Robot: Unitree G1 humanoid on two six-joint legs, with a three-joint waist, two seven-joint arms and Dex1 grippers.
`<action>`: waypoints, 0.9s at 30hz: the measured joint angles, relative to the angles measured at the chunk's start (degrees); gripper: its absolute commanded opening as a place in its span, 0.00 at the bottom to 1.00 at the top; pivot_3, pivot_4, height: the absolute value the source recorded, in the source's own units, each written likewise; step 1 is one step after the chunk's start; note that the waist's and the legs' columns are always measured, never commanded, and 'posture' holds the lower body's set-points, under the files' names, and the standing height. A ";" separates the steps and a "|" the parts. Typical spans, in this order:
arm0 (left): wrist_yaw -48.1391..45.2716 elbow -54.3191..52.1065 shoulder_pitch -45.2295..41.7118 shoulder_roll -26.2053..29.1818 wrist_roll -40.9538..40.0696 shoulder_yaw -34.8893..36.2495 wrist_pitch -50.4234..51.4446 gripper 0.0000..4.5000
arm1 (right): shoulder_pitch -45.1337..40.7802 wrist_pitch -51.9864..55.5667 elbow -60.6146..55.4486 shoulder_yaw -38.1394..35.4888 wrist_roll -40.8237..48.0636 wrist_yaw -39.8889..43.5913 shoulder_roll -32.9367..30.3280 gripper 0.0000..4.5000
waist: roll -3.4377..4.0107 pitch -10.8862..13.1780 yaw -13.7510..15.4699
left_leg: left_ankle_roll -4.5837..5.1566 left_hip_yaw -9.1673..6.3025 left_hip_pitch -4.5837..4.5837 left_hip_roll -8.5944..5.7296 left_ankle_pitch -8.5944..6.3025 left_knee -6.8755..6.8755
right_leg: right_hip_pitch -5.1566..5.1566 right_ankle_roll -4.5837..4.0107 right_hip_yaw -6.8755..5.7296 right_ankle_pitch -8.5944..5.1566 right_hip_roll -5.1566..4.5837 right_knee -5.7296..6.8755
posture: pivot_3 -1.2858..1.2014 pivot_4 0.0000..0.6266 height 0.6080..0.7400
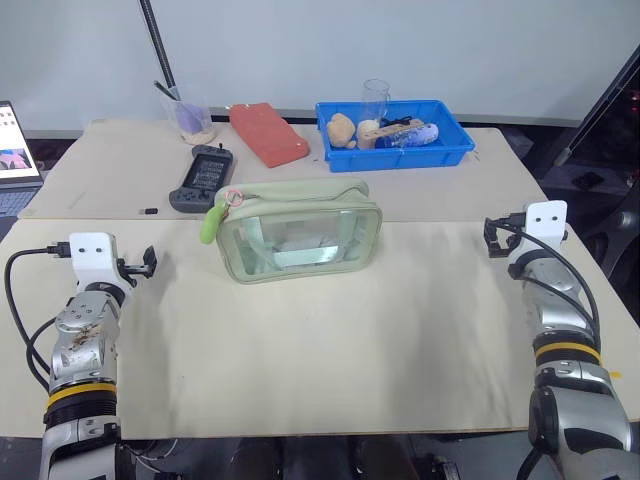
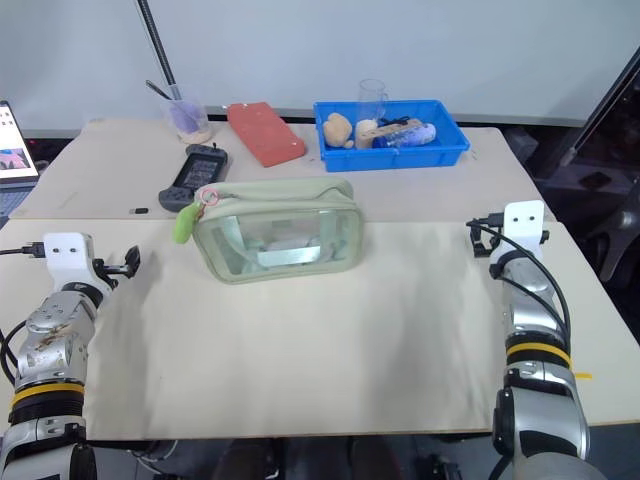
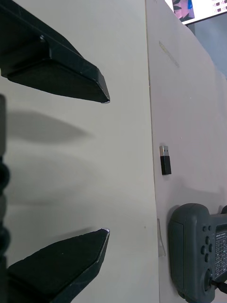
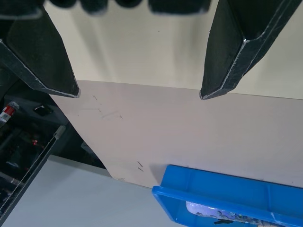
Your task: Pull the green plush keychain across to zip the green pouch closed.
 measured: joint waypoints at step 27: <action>-47.97 -32.18 -28.11 24.95 -10.60 -28.29 16.07 1.00 | -4.85 34.17 -50.47 11.00 23.11 46.62 -13.14 1.00 | 0.03 0.04 0.32 | 0.03 0.01 -0.26 0.07 -0.01 -0.01 | -0.49 -0.12 0.00 -0.14 0.13 0.23 | 0.52 0.24 1.00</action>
